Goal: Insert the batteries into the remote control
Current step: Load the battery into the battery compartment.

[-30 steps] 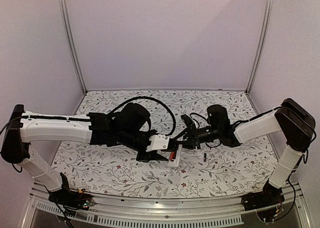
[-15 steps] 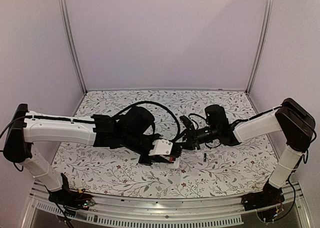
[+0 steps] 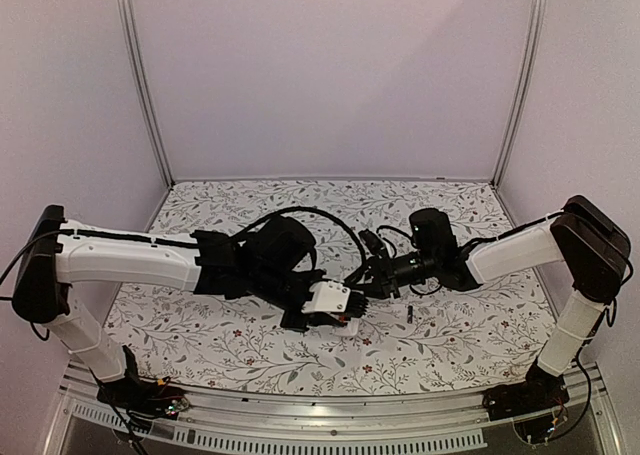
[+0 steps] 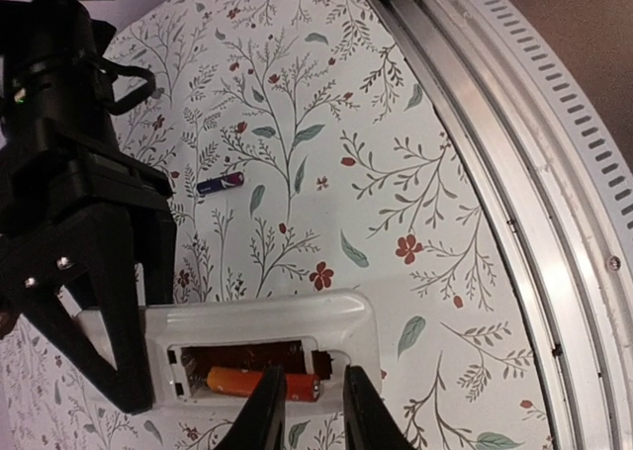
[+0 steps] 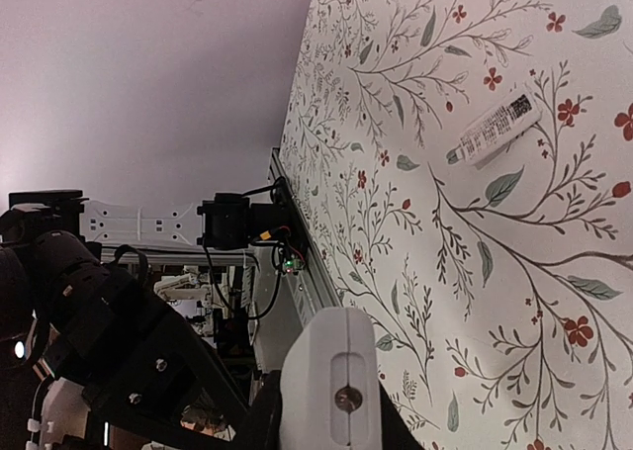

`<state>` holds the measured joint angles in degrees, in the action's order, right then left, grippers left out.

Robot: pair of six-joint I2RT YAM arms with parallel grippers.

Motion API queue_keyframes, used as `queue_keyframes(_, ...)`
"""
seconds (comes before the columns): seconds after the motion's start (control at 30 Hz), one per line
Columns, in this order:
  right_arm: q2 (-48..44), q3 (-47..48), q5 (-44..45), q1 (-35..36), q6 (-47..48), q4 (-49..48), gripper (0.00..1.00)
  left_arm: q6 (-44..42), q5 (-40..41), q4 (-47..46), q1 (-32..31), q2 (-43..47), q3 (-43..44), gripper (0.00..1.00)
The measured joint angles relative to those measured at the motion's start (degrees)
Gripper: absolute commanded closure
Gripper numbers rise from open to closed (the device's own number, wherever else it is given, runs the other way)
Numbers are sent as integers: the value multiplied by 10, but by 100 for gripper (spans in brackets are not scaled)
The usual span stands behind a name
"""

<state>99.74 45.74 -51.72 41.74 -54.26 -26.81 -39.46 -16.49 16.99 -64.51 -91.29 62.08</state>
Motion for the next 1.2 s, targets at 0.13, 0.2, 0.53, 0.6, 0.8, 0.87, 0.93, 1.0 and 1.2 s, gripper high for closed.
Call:
queue_keyframes(0.13, 0, 1, 0, 0, 1, 0, 100, 0, 6, 0, 0, -8, 1, 80)
queue_keyframes(0.2, 0, 1, 0, 0, 1, 1, 100, 0, 7, 0, 0, -10, 2, 80)
queue_keyframes(0.53, 0, 1, 0, 3, 3, 2, 100, 0, 25, -5, -1, -14, 4, 85)
queue_keyframes(0.6, 0, 1, 0, 4, 4, 3, 100, 0, 27, -6, -1, -14, 4, 86)
queue_keyframes(0.8, 0, 1, 0, 4, 9, 3, 100, 0, 31, -9, -1, -17, 4, 86)
queue_keyframes(0.87, 0, 1, 0, 4, 11, 3, 100, 0, 33, -9, -1, -17, 4, 86)
queue_keyframes(0.93, 0, 1, 0, 4, 12, 3, 100, 0, 35, -9, -1, -17, 4, 87)
queue_keyframes(1.0, 0, 1, 0, 4, 12, 3, 100, 0, 35, -9, -1, -18, 4, 87)
queue_keyframes(1.2, -1, 7, 1, 9, 16, 2, 100, 3, 35, -16, 3, -20, 4, 88)
